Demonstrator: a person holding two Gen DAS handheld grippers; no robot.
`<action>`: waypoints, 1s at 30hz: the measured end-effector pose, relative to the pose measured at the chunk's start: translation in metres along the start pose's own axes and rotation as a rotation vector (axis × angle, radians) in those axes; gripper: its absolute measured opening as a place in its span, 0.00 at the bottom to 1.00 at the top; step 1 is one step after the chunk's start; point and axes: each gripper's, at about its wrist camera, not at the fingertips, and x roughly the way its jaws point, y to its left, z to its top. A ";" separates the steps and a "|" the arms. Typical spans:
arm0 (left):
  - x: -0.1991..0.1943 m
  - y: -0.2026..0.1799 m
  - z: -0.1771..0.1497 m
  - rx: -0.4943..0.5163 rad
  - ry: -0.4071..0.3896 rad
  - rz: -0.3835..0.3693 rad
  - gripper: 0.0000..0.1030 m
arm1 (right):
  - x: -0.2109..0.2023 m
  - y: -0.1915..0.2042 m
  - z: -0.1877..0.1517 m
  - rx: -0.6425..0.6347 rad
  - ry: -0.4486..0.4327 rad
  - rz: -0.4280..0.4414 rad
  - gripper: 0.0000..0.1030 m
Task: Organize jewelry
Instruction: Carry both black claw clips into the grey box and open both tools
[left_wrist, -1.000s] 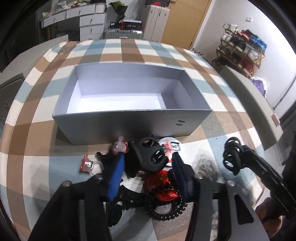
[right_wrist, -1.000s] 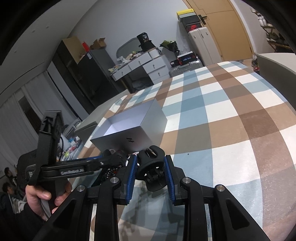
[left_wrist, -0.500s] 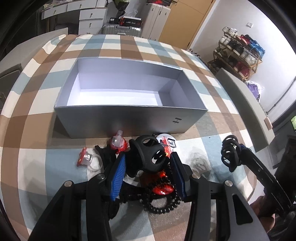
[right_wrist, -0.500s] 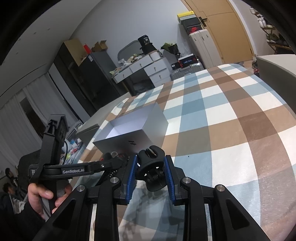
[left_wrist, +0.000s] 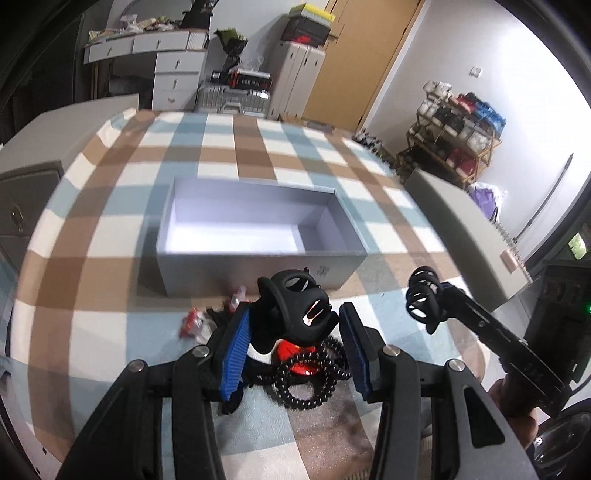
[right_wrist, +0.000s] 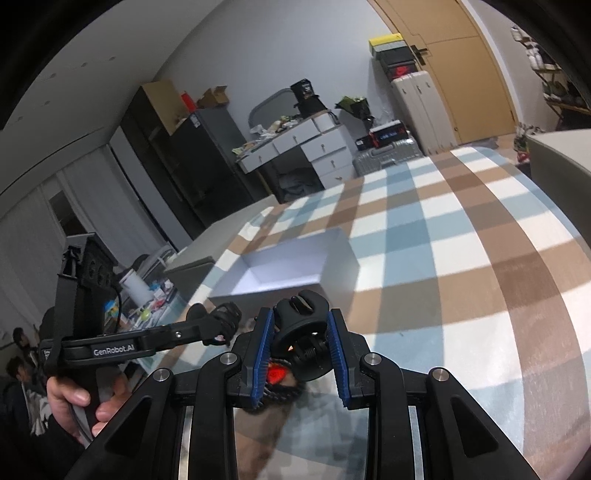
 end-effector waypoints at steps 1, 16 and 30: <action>-0.003 0.000 0.003 0.002 -0.012 -0.004 0.40 | 0.001 0.003 0.003 -0.006 0.001 0.008 0.28; 0.001 0.029 0.044 -0.017 -0.120 -0.029 0.40 | 0.053 0.028 0.063 -0.049 0.000 0.116 0.28; 0.042 0.045 0.055 -0.038 -0.021 -0.089 0.40 | 0.116 0.013 0.066 -0.062 0.127 0.074 0.28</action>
